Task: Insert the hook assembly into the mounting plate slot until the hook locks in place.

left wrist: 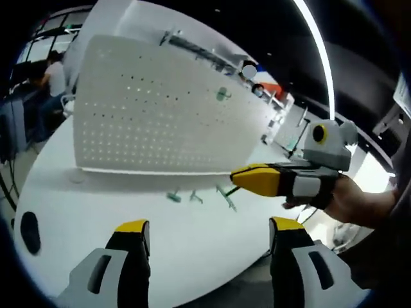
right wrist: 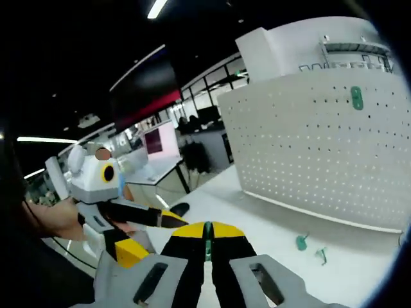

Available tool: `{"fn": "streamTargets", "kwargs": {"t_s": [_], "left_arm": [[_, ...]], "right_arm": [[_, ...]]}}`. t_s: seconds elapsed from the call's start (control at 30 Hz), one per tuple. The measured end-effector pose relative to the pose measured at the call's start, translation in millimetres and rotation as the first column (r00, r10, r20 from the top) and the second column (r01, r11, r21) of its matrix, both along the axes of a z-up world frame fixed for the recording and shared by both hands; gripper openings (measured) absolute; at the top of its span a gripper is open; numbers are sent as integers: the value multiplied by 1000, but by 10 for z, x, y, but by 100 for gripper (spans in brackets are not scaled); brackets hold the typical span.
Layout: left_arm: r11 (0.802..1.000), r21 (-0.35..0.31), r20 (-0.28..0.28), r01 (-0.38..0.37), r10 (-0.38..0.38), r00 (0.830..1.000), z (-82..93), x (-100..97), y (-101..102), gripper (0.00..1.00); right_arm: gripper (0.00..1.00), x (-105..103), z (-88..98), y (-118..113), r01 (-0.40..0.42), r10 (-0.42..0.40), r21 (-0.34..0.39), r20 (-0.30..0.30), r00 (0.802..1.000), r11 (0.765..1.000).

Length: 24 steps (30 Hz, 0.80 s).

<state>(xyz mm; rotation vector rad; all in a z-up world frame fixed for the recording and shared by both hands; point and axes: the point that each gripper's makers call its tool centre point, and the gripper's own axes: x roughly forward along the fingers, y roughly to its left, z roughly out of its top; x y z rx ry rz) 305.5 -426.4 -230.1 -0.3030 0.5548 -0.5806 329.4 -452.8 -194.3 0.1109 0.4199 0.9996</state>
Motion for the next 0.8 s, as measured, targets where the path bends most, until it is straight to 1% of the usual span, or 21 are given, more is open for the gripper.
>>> {"fn": "streamTargets", "kwargs": {"t_s": [0.13, 0.37, 0.53, 0.67, 0.8], "left_arm": [[1000, -14, 5, -9, 9, 1000, 22, 12, 30, 68], [999, -49, 8, -10, 11, 1000, 62, 18, 12, 58], [995, -97, 8, -25, 26, 1000, 110, 40, 31, 51], [992, -126, 14, -29, 31, 999, 147, 34, 38, 42], [984, -173, 17, -30, 34, 999, 195, 20, 36, 34]], "right_arm": [[0, -42, 59, 64, 0, 0, 28, 7, 1000, 1000], [0, -101, 146, 146, -6, 5, 59, 21, 1000, 998], [0, -181, 200, 199, -18, 15, 78, 39, 999, 997], [0, -207, 250, 223, -19, 13, 93, 59, 998, 995], [0, -230, 282, 255, -21, 13, 107, 72, 997, 994]]}}
